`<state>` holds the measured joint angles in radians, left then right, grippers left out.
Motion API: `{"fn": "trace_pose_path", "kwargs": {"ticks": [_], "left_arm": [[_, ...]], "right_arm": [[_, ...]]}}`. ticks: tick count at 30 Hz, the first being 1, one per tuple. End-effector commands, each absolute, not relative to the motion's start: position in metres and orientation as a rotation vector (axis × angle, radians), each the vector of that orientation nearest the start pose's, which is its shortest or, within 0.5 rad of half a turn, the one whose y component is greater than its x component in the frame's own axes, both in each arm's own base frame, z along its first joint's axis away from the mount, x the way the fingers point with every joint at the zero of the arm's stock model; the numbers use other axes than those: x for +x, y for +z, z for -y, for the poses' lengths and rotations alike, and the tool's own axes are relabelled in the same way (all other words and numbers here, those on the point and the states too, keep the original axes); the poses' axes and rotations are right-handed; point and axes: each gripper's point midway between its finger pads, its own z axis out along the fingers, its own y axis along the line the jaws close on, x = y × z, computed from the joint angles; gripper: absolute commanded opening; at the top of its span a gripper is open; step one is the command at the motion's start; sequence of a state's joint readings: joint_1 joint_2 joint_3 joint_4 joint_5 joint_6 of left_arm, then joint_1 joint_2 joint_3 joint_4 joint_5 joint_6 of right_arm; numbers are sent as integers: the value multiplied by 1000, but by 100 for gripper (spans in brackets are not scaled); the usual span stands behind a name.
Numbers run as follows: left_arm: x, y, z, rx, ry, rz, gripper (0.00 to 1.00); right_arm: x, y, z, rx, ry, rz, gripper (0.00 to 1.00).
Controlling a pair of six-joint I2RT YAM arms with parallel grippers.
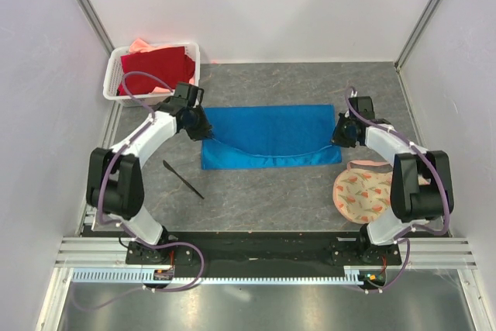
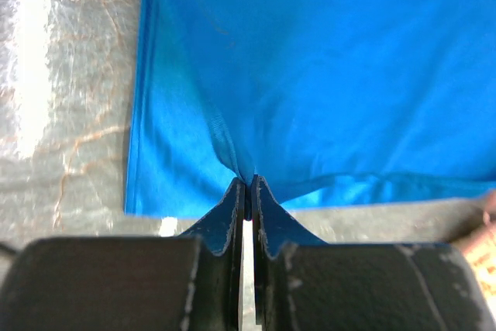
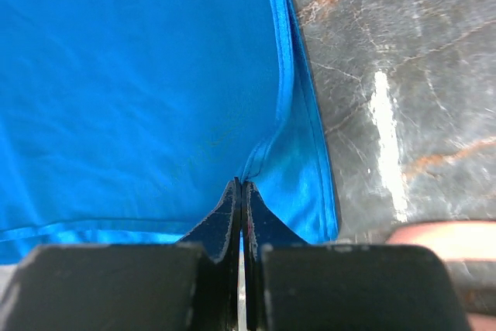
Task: Fold the napkin into a case and place the utensils inside
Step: Fold and flatten the napkin at the center of the board.
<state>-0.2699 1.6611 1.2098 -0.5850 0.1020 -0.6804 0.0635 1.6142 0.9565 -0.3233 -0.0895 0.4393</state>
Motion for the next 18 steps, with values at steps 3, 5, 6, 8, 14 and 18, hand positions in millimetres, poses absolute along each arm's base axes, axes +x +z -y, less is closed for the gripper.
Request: {"fn": "trace_pose_path", "kwargs": {"ticks": [3, 5, 6, 8, 14, 18], "left_arm": [[337, 108, 142, -433, -485, -2632, 2], [333, 107, 142, -427, -485, -2638, 2], [330, 105, 141, -427, -482, -2644, 2], [326, 103, 141, -424, -488, -2652, 2], [314, 96, 138, -433, -482, -2671, 2], [309, 86, 136, -437, -469, -2694, 2]], "right_arm": [[349, 68, -53, 409, 277, -2520, 0], [344, 69, -52, 409, 272, -2527, 0], [344, 74, -51, 406, 271, -2516, 0], [341, 78, -51, 401, 268, -2509, 0], [334, 79, -51, 397, 271, -2516, 0], [329, 73, -50, 399, 267, -2534, 0]]}}
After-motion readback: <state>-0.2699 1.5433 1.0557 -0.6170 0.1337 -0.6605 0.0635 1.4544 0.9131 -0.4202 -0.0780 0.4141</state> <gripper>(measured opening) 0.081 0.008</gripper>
